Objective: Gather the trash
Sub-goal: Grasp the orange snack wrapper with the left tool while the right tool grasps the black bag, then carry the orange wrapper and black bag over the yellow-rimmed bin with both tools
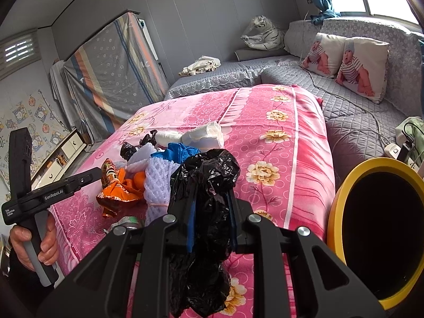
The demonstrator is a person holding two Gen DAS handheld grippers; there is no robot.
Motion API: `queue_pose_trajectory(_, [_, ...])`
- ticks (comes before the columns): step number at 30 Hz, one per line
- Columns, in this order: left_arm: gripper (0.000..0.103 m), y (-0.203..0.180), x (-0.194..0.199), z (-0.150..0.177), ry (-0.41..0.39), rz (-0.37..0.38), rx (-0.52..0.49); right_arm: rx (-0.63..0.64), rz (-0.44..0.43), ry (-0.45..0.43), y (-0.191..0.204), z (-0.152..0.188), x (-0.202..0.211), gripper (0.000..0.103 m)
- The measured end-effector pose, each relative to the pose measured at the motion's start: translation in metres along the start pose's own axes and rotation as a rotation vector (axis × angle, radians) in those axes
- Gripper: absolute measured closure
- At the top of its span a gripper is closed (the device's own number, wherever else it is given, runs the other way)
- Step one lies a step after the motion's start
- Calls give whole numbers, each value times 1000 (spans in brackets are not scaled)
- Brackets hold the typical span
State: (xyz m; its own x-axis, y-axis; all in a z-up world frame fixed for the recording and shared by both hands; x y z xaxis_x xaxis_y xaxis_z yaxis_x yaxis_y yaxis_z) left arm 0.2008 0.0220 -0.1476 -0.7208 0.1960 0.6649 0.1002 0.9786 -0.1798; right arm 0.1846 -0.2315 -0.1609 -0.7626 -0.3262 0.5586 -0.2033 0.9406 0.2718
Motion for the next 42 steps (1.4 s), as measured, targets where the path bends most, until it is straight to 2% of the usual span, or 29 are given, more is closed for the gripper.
queue_pose_trajectory(4, [54, -2, -22, 2, 60, -37, -8, -7, -4, 1, -1, 1, -1, 84])
queue_pose_trajectory(7, [43, 0, -43, 5, 103, -98, -25, -11, -9, 7, -2, 2, -3, 84])
queue_pose_trajectory(10, [48, 9, -55, 10, 135, -113, 24, -12, -11, 10, -3, 4, -3, 84])
queue_pose_trajectory(12, [54, 15, -50, 10, 119, -89, 55, -12, -15, 10, -4, 3, -2, 84])
queue_pose_trajectory(14, [56, 20, -41, 11, 95, -101, 59, -14, -14, 9, -4, 2, -2, 84])
queue_pose_trajectory(18, [57, 34, -20, 10, 63, -95, 80, -25, -25, 13, -4, 2, -3, 84])
queue_pose_trajectory(24, [57, 36, 31, -6, -65, -80, 58, -23, -47, 31, 1, 2, -4, 84])
queue_pose_trajectory(32, [57, -8, 67, -34, -171, -24, -33, -4, -16, -49, -3, -23, 27, 84])
queue_pose_trajectory(42, [57, -107, 82, -62, -242, 116, -174, -10, 105, -228, -39, -67, 95, 84])
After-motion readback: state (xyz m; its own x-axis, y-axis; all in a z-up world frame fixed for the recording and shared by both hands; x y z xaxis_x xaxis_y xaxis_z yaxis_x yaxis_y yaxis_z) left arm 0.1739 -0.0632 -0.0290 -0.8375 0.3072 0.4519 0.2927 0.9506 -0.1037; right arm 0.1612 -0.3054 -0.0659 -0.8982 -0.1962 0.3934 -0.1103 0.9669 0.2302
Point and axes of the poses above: each gripper's, at about its wrist camera, not at the fingertips, and x roughly against the way its jaws point, y to its left, z to its underside, the point moved 7 cm from there along -x, roughly the way its jaws point
